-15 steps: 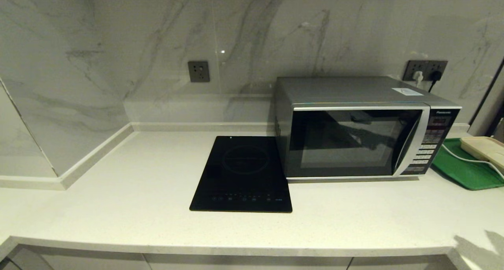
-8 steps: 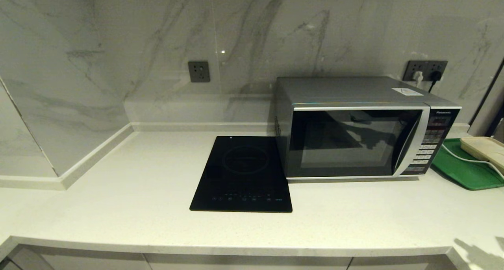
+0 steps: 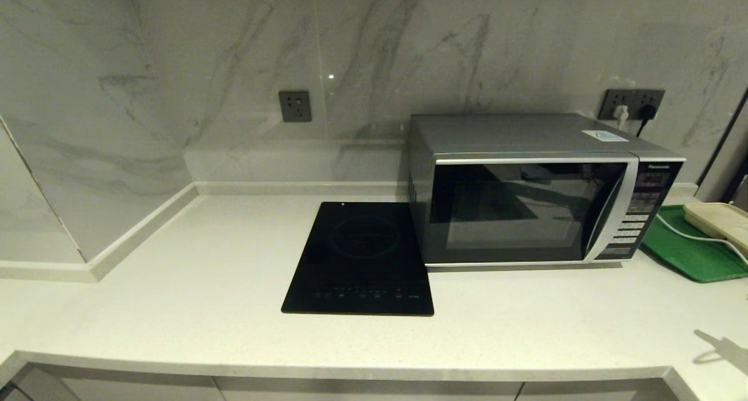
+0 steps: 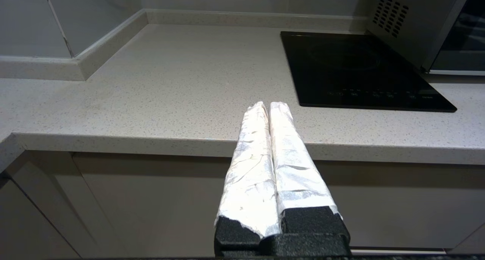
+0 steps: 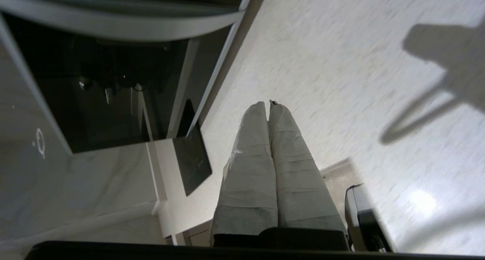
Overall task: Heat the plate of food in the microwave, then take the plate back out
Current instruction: Open the microwave oven
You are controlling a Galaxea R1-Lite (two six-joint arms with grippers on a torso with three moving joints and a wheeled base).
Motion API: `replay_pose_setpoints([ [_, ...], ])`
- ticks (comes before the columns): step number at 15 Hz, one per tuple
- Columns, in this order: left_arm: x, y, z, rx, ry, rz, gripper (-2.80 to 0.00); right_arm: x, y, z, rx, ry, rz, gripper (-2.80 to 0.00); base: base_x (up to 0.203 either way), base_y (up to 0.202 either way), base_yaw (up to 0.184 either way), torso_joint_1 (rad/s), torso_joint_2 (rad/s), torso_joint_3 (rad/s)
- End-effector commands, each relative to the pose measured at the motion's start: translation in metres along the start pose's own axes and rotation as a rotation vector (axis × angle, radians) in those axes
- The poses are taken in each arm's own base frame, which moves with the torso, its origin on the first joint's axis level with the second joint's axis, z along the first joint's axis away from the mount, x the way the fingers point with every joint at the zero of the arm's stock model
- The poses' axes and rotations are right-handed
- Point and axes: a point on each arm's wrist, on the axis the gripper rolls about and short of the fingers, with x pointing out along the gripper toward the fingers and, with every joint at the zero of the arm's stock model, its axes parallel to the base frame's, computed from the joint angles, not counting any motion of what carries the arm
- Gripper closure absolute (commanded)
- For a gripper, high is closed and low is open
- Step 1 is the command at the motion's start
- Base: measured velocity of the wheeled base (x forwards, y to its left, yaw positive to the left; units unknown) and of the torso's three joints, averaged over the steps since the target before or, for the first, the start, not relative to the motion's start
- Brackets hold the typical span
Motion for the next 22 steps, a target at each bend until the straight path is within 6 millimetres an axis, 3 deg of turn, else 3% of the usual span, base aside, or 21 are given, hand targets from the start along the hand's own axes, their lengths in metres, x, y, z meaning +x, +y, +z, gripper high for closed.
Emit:
replay_pose_setpoints([
  [1, 0.000, 0.000, 0.000, -0.001, -0.001, 0.001, 0.00, 0.035, -0.048, 0.021, 0.080, 0.058, 0.026, 0.00, 0.000, 0.000, 0.000, 0.000, 0.00, 0.000],
  [4, 0.000, 0.000, 0.000, -0.001, -0.001, 0.000, 0.00, 0.068, -0.064, 0.031, 0.086, 0.124, 0.100, 0.00, 0.000, 0.000, 0.000, 0.000, 0.00, 0.000],
  [8, 0.000, 0.000, 0.000, -0.001, -0.001, 0.001, 0.00, 0.095, -0.047, 0.029, 0.065, 0.237, 0.294, 0.00, 0.000, 0.000, 0.000, 0.000, 0.00, 0.000],
  [17, 0.000, 0.000, 0.000, -0.001, -0.001, 0.000, 0.00, 0.130, -0.070, 0.037, 0.075, 0.290, 0.348, 0.00, 0.000, 0.000, 0.000, 0.000, 0.00, 0.000],
  [22, 0.000, 0.000, 0.000, -0.001, -0.001, 0.000, 0.00, 0.152, -0.060, 0.044, 0.057, 0.330, 0.357, 0.00, 0.000, 0.000, 0.000, 0.000, 0.00, 0.000],
])
